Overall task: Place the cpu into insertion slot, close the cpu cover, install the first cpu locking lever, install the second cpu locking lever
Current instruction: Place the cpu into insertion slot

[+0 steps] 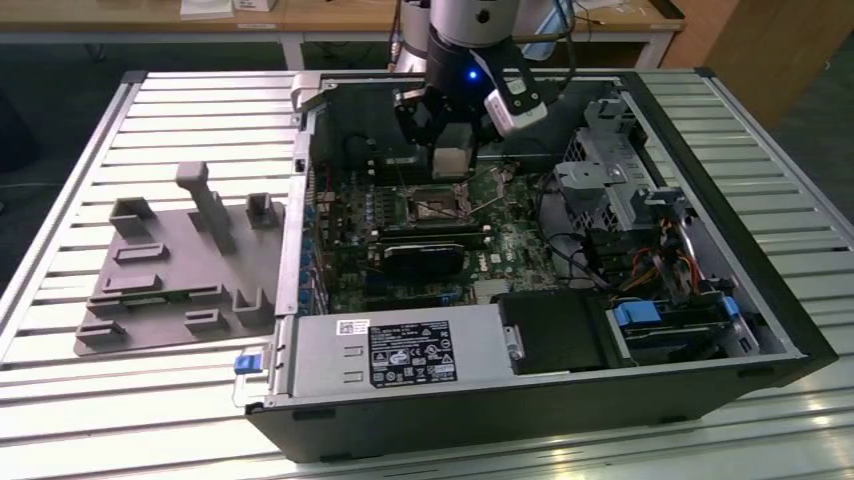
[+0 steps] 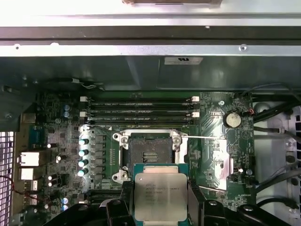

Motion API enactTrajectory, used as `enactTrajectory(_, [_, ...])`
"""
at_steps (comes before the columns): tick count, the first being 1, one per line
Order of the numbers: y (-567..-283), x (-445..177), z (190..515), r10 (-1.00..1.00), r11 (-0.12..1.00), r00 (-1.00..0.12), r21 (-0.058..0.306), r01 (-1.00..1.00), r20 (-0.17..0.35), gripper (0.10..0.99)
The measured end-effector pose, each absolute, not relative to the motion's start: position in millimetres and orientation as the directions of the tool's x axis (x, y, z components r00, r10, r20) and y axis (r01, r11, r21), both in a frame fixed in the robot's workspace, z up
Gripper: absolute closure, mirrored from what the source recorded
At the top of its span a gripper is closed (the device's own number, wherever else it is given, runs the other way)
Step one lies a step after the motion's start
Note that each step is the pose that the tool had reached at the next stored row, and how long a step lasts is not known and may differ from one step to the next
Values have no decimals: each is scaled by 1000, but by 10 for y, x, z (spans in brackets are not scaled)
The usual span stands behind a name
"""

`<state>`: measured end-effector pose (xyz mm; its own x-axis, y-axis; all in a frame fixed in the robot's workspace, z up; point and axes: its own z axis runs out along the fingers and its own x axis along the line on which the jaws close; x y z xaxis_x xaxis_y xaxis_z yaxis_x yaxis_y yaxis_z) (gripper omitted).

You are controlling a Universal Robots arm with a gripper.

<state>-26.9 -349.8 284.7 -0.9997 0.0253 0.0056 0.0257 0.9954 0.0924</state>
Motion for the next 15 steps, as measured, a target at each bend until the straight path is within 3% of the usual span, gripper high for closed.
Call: enactTrajectory(15, [-3498, -274, 2795, 187, 978, -982, 91, 187, 5, 549])
